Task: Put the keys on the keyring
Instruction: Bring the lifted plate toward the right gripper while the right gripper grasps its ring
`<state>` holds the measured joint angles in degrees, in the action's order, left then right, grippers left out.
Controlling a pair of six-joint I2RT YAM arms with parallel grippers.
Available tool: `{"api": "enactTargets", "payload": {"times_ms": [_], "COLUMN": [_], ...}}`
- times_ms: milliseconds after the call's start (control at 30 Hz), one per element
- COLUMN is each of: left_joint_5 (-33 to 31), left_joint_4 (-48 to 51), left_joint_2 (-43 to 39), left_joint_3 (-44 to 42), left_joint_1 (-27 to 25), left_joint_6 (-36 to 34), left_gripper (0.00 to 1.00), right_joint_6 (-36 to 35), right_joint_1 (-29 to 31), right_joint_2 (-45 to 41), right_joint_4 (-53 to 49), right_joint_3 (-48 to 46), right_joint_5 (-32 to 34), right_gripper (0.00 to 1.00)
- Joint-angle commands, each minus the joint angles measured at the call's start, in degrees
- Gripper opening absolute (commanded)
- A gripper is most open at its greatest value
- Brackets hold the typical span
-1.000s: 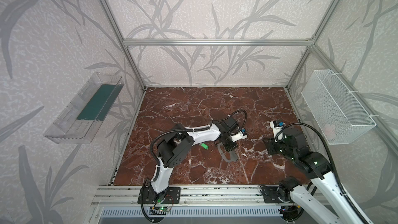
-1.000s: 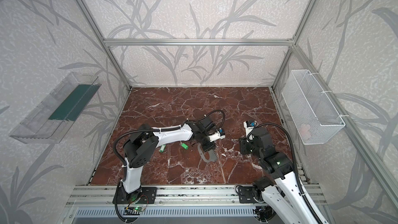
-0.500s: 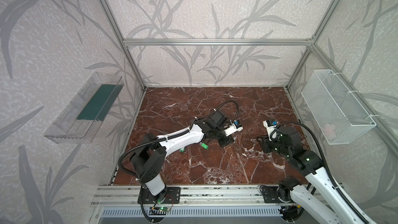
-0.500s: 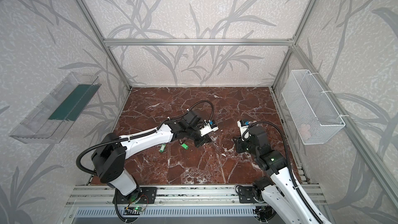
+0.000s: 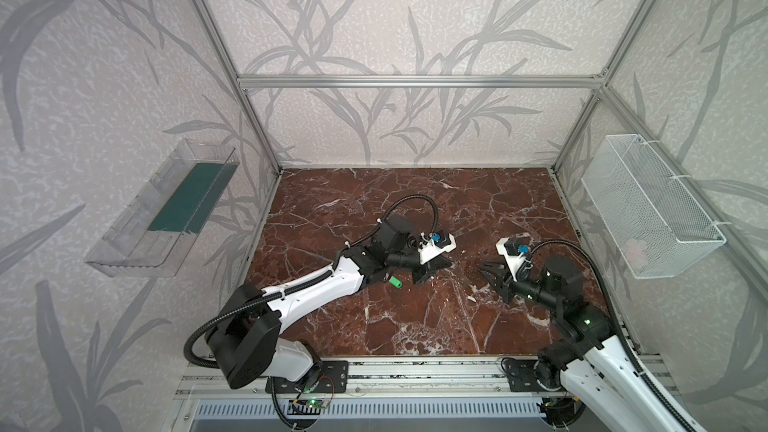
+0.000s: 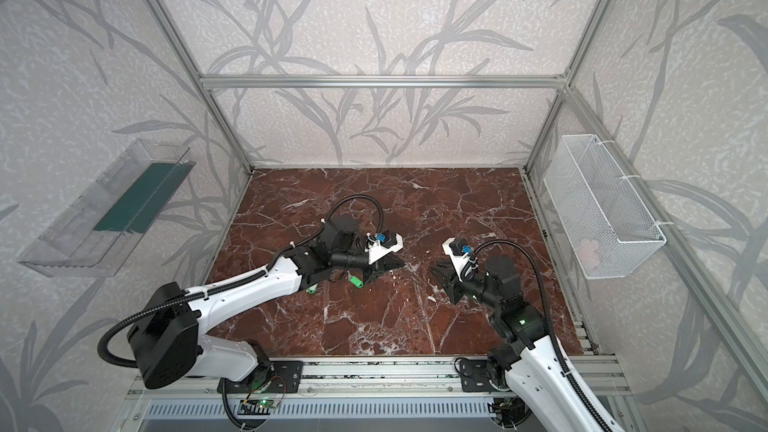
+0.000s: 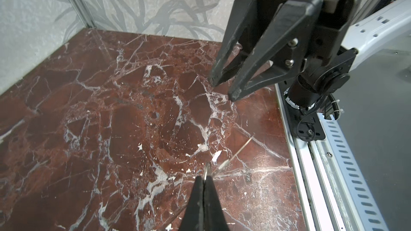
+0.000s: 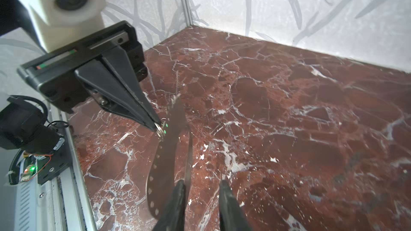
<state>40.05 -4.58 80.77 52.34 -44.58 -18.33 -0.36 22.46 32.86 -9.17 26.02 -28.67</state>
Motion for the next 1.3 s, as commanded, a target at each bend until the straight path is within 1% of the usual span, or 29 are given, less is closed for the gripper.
{"api": "enactTargets", "payload": {"times_ms": [0, 200, 433, 600, 867, 1267], "left_joint_5": [5.5, 8.1, 10.8, 12.0, 13.2, 14.7], "left_joint_4": [-6.6, -9.1, -12.6, -13.4, -13.0, -14.0], "left_joint_2": [-2.3, -3.3, -3.0, -3.0, -3.2, -3.0], "left_joint_3": [-1.0, -2.2, -2.6, -2.6, -2.2, -2.0], "left_joint_1": [0.3, 0.6, 0.7, 0.8, 0.8, 0.7], "left_joint_6": [-4.4, -6.5, -5.6, -5.1, -4.6, -3.4], "left_gripper": [0.0, 0.0, 0.0, 0.0, 0.0, 0.0], "right_joint_6": [-4.7, -6.1, -6.9, -8.1, -8.1, -8.7], "right_joint_1": [1.1, 2.0, 3.7, 4.7, 5.1, 5.9], "right_joint_2": [1.3, 1.9, 1.5, 1.2, 0.9, 0.8], "right_joint_4": [5.8, 9.3, 13.2, 13.7, 15.6, 16.5], "right_joint_3": [0.7, 0.1, -1.5, -1.9, -2.4, -2.8], "right_joint_5": [-6.8, -9.7, -11.4, -10.8, -10.8, -10.2], "right_gripper": [0.27, 0.27, 0.27, 0.26, 0.21, 0.18]}}
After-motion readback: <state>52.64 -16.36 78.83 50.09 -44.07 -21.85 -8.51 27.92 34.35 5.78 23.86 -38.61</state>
